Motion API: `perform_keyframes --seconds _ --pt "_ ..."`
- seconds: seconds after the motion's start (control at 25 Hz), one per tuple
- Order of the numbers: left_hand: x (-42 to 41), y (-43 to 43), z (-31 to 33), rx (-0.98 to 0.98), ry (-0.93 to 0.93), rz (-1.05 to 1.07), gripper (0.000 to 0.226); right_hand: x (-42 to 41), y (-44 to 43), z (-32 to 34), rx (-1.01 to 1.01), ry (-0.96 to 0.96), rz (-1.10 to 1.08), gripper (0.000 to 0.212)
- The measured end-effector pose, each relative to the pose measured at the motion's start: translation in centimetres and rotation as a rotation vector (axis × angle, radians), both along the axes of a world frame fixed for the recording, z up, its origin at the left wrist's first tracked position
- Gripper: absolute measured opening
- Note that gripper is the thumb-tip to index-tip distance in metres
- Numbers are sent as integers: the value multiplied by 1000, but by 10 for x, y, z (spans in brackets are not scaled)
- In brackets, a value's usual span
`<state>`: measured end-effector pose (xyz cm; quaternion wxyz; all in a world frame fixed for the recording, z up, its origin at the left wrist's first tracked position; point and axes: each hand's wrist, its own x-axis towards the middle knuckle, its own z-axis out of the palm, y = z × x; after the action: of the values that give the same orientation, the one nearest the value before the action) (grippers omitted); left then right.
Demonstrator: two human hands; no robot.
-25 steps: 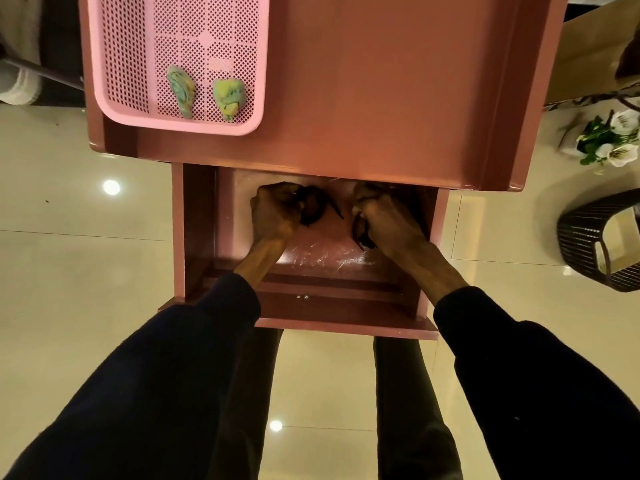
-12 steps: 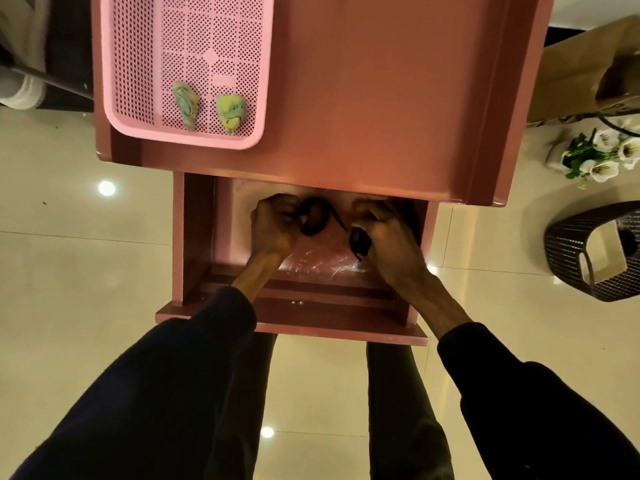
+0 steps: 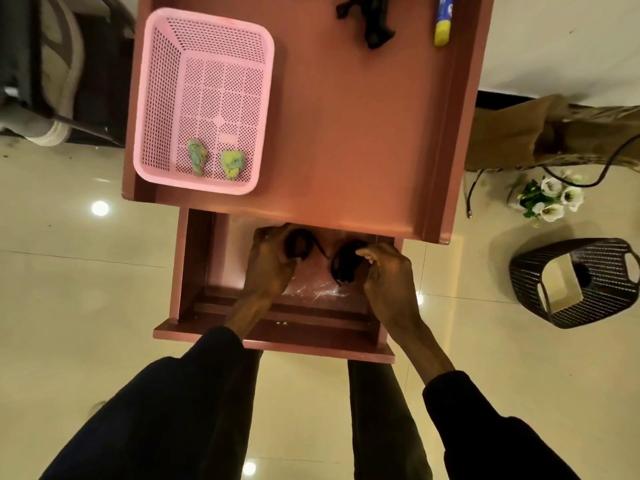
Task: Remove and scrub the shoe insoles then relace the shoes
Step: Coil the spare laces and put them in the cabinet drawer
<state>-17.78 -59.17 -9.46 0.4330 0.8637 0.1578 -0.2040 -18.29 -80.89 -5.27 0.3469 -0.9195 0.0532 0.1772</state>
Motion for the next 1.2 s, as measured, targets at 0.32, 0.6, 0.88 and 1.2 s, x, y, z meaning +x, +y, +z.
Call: perform_keyframes --seconds 0.32,0.6,0.88,1.2 --pt "-8 -18 -55 209 5 -264 49 5 -9 0 31 -58 45 40" --pt "-7 -19 40 10 36 -121 62 41 2 52 78 -124 61 39" --pt "64 -22 142 -306 -6 68 16 146 -8 88 72 -253 41 38" --pt "218 -59 147 23 -419 81 39 254 -44 71 -128 -340 -17 26"
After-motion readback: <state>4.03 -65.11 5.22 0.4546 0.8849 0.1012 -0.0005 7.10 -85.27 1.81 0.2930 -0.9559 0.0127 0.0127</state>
